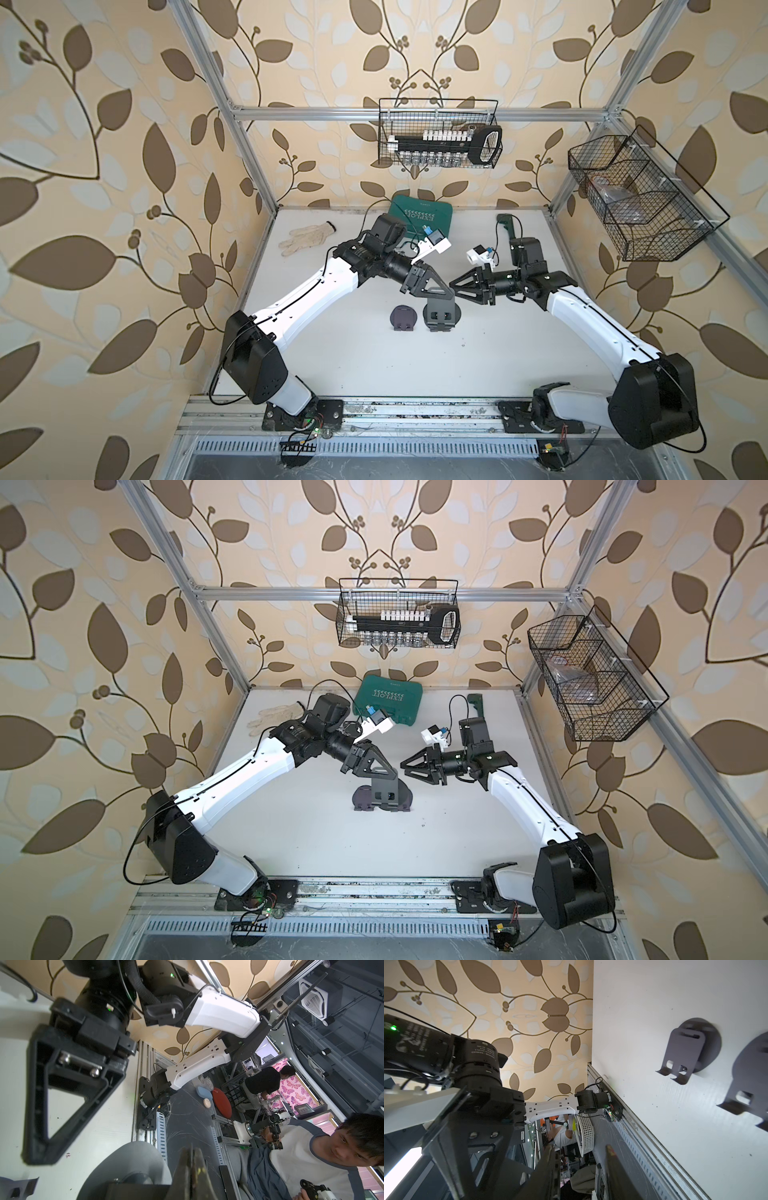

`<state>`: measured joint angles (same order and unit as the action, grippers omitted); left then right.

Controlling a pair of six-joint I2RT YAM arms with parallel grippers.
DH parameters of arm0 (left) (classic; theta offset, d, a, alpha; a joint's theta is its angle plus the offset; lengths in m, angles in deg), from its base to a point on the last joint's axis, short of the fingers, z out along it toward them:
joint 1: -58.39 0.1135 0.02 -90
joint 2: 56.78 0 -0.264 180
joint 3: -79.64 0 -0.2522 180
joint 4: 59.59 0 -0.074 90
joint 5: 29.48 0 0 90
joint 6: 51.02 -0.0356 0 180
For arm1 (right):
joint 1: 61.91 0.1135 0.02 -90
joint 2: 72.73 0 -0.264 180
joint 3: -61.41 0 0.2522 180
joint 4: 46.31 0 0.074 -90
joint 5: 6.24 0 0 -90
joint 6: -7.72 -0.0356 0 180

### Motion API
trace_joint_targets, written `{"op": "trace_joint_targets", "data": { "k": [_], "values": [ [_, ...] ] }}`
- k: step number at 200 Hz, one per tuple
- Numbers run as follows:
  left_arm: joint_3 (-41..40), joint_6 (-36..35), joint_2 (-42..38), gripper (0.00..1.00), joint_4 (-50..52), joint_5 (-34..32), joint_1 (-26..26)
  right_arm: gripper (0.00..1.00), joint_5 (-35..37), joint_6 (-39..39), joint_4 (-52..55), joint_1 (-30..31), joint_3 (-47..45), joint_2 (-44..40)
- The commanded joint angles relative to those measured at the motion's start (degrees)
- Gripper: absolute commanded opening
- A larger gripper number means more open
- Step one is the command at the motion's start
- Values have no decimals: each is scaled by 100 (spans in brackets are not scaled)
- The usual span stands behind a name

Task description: Open the phone stand

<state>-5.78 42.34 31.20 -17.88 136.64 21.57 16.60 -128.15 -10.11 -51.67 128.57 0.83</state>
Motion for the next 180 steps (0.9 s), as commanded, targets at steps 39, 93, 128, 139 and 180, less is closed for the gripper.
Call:
{"op": "trace_joint_targets", "data": {
  "k": [39, 93, 128, 139, 180],
  "values": [
    [352, -453, 91, 0, 356, 167, -64, 38, -25, 411, 464, 458, 190, -199],
    [591, -672, 223, 0, 632, 149, -142, 35, 206, 394, 409, 864, -114, -74],
    [737, -842, 298, 0, 849, 57, -225, 31, 273, 232, 257, 1009, -230, -36],
    [783, -914, 340, 0, 938, 16, -271, 31, 306, 107, 127, 1086, -266, -38],
    [1124, -1359, 589, 0, 1466, -494, -464, 17, 466, -351, -386, 1410, -474, 79]
  ]
}}
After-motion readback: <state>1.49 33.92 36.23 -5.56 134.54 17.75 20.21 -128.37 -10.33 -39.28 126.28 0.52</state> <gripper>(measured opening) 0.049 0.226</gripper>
